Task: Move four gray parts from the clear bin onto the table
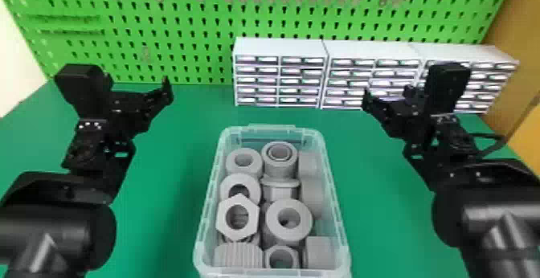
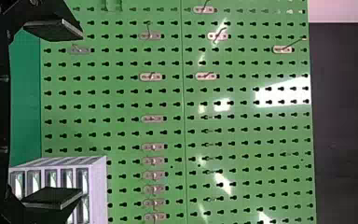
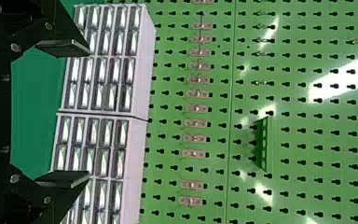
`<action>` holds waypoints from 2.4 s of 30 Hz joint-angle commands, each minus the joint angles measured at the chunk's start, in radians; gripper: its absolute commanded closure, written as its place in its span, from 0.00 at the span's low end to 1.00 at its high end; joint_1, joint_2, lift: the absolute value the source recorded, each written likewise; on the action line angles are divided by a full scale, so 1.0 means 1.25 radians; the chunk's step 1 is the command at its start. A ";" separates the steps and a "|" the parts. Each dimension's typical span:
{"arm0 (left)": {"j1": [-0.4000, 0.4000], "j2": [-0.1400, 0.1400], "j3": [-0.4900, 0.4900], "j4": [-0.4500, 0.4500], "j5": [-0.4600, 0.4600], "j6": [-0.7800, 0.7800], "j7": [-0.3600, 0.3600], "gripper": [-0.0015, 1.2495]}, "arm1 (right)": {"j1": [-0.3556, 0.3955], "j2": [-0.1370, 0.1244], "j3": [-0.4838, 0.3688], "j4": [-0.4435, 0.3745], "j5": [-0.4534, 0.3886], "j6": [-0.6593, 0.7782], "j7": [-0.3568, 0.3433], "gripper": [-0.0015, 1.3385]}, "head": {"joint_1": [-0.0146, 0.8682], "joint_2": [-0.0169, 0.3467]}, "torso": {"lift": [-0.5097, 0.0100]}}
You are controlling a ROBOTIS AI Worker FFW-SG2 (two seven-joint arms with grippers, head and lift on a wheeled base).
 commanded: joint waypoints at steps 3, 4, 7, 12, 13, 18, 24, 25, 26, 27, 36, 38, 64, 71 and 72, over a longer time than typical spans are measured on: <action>0.000 0.000 0.000 0.000 0.000 0.000 0.000 0.09 | 0.000 -0.001 0.000 0.000 -0.001 0.000 0.000 0.26 | 0.79 0.12 | 0.89; 0.000 0.000 0.000 0.000 0.000 0.000 0.000 0.09 | 0.000 -0.001 0.000 0.000 -0.001 0.000 0.000 0.26 | 0.79 0.12 | 0.89; 0.000 0.000 0.000 0.000 0.000 0.000 0.000 0.09 | 0.000 -0.001 0.000 0.000 -0.001 0.000 0.000 0.26 | 0.79 0.12 | 0.89; 0.000 0.000 0.001 0.000 0.000 0.000 0.000 0.09 | 0.002 -0.001 0.000 -0.002 -0.004 0.001 0.000 0.26 | 0.79 0.12 | 0.89; 0.000 0.000 0.001 0.000 0.000 0.000 0.000 0.09 | 0.002 0.000 0.000 -0.004 -0.007 0.004 0.000 0.26 | 0.79 0.12 | 0.89; 0.001 0.000 0.002 0.000 0.000 0.000 0.000 0.09 | -0.001 -0.001 0.000 -0.031 -0.012 0.055 0.000 0.26 | 0.79 0.12 | 0.89; 0.001 0.000 0.002 0.000 -0.001 0.000 0.000 0.09 | -0.015 -0.002 0.010 -0.086 -0.020 0.182 0.000 0.26 | 0.79 0.12 | 0.89; 0.001 0.000 0.002 0.000 -0.001 0.000 0.000 0.09 | -0.018 -0.002 0.015 -0.097 -0.020 0.207 0.000 0.26 | 0.79 0.12 | 0.89; 0.001 0.000 0.002 0.000 -0.001 0.000 0.000 0.09 | -0.021 -0.005 0.021 -0.108 -0.019 0.233 0.000 0.26 | 0.79 0.12 | 0.89; 0.001 0.000 0.002 0.000 -0.002 0.000 0.000 0.09 | -0.023 -0.008 0.029 -0.125 -0.016 0.265 0.000 0.26 | 0.79 0.12 | 0.89; 0.001 0.000 0.002 0.000 -0.002 0.000 0.000 0.09 | -0.029 -0.025 0.107 -0.228 0.001 0.444 0.000 0.26 | 0.79 0.12 | 0.89; 0.001 0.000 0.002 0.000 -0.002 0.000 0.000 0.09 | -0.028 -0.027 0.120 -0.239 0.001 0.475 -0.001 0.26 | 0.79 0.12 | 0.89; -0.002 0.000 -0.002 -0.001 -0.006 0.004 0.000 0.09 | -0.123 -0.027 0.202 -0.248 0.003 0.816 0.000 0.26 | 0.79 0.12 | 0.89; -0.004 0.000 -0.005 0.000 -0.006 0.007 0.000 0.09 | -0.172 -0.023 0.216 -0.196 -0.010 0.873 0.000 0.26 | 0.79 0.12 | 0.89; -0.002 0.000 -0.005 -0.001 -0.006 0.007 0.000 0.09 | -0.175 -0.022 0.217 -0.185 -0.013 0.870 0.000 0.26 | 0.79 0.12 | 0.89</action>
